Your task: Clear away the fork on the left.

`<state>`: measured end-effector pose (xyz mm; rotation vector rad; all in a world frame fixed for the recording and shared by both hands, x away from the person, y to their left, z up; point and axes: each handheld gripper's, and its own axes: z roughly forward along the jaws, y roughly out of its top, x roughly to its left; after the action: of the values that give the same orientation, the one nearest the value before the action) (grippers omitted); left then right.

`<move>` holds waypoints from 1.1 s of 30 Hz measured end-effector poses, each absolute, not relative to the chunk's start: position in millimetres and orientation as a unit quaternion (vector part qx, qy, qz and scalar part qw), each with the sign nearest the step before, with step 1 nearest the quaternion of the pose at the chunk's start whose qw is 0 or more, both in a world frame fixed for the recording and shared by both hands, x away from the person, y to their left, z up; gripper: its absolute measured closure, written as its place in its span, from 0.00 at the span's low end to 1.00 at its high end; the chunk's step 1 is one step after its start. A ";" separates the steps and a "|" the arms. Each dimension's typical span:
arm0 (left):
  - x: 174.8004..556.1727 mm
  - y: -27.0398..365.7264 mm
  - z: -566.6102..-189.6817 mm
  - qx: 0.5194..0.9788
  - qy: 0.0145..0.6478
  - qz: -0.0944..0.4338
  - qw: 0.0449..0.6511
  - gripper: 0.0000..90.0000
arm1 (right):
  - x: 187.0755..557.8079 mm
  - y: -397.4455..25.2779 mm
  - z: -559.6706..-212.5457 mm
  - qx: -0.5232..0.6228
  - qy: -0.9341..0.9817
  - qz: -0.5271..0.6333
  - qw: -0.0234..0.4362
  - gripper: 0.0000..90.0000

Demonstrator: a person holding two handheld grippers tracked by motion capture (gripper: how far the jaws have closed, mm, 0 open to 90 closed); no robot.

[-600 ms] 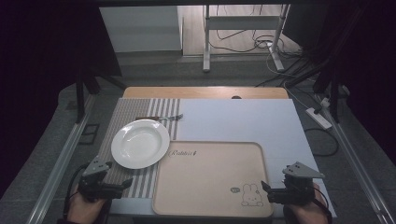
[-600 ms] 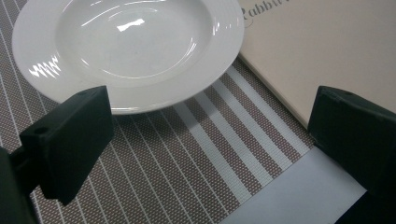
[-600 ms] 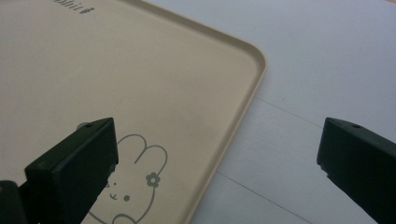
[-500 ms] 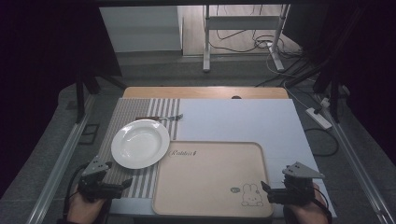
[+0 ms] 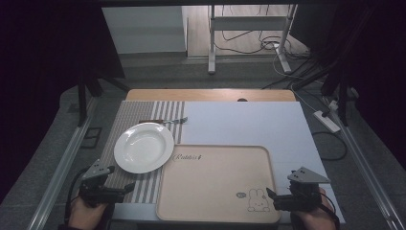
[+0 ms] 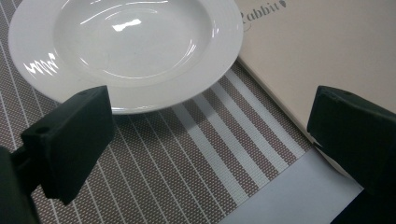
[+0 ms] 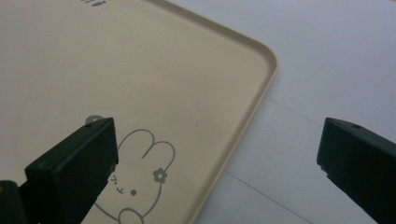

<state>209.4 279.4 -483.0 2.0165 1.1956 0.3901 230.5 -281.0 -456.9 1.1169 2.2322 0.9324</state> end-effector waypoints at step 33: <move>233.5 272.4 -482.6 0.797 0.451 0.143 0.376 0.01 | 231.1 -276.6 -458.5 0.394 0.828 0.323 0.235 0.00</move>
<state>233.5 272.4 -482.6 2.0384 1.1550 0.3667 231.1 -276.6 -458.5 1.0806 2.2721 0.8867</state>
